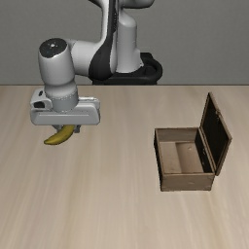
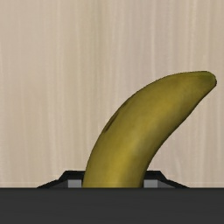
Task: Pick up the banana and place it in the box
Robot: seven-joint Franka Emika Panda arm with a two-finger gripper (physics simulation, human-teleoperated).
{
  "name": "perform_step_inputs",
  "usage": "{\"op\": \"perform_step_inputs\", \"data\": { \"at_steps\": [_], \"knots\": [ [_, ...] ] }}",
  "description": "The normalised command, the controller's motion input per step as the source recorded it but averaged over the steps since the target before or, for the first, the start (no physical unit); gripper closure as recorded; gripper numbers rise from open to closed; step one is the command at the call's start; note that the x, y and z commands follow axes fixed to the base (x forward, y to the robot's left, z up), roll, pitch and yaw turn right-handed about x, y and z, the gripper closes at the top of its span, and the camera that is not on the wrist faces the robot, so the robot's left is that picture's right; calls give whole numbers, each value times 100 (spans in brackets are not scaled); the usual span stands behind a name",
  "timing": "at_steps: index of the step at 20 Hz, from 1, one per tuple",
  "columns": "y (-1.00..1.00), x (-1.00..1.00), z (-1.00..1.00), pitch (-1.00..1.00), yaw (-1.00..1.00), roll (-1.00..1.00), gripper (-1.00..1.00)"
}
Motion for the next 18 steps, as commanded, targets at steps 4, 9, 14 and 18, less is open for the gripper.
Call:
{"op": "perform_step_inputs", "data": {
  "at_steps": [4, 9, 14, 18],
  "knots": [
    [0, 0, 100, 0, 0, 0, 100],
    [0, 0, 100, 0, 0, 0, 100],
    [0, 0, 100, 0, 0, 0, 100],
    [100, 0, 0, 0, 0, 0, 100]
  ]
}}
